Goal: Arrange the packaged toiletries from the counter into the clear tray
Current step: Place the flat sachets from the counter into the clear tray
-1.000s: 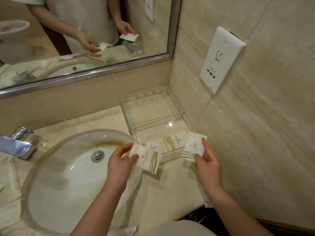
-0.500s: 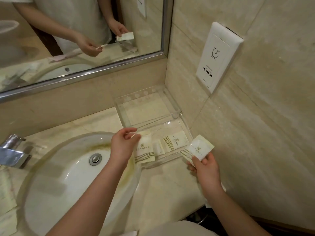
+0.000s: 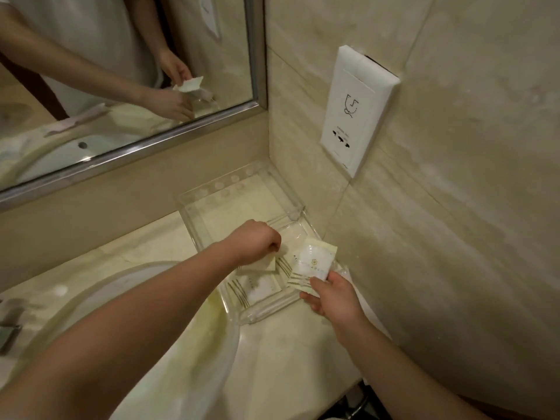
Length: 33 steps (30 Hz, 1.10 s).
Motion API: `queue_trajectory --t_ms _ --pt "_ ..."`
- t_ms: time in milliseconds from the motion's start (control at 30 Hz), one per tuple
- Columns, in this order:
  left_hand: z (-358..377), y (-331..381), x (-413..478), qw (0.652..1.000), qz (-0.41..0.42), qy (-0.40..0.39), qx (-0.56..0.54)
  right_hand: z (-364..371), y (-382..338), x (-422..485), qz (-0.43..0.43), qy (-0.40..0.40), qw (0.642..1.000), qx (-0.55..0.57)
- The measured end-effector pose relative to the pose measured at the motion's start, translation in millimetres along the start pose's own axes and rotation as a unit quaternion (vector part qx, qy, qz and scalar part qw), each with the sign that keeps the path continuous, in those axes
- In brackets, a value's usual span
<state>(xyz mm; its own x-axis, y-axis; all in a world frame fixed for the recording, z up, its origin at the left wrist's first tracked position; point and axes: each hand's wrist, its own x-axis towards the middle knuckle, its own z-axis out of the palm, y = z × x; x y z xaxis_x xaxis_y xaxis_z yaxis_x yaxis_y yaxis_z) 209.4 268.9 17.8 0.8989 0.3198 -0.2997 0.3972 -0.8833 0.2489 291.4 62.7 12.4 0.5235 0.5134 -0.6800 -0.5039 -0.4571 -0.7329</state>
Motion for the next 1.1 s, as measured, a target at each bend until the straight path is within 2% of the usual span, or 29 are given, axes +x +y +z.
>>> queue_trajectory --t_ms 100,200,300,433,533,700,800,900,1033,1100 --pt "17.5 -4.8 2.8 0.995 0.034 0.025 0.091 0.5 -3.4 11.3 -0.031 0.04 0.995 -0.085" --pt "34.0 -13.1 -0.2 0.989 0.045 0.061 0.126 0.6 -8.3 22.6 -0.036 0.051 0.989 -0.136" --pt "45.5 -17.0 -6.7 0.985 0.023 0.12 0.123 4.2 -13.1 33.0 0.004 0.046 0.983 -0.179" --pt "60.3 -10.2 -32.5 0.983 -0.011 0.178 0.053 18.6 -24.6 44.6 0.041 0.026 0.976 -0.213" --pt "76.5 -10.3 -58.7 0.986 -0.002 0.167 0.029 31.0 -28.8 56.5 0.076 0.007 0.979 -0.19" --pt "96.6 15.9 -91.8 0.986 -0.034 0.161 0.019 44.5 -38.3 71.0 0.088 -0.002 0.98 -0.177" --pt "103.1 36.7 -91.6 0.988 -0.068 0.138 0.01 51.1 -43.8 75.9 0.076 -0.026 0.972 -0.222" --pt "110.2 45.1 -89.9 0.986 -0.097 0.133 0.01 49.3 -43.0 79.5 -0.006 -0.006 0.934 -0.357" --pt "120.2 45.4 -92.0 0.985 -0.114 0.131 -0.007 34.1 -29.7 77.6 -0.172 0.065 0.835 -0.518" --pt "121.0 45.5 -92.3 0.985 -0.122 0.124 -0.01 28.0 -20.3 76.5 -0.275 0.057 0.764 -0.581"
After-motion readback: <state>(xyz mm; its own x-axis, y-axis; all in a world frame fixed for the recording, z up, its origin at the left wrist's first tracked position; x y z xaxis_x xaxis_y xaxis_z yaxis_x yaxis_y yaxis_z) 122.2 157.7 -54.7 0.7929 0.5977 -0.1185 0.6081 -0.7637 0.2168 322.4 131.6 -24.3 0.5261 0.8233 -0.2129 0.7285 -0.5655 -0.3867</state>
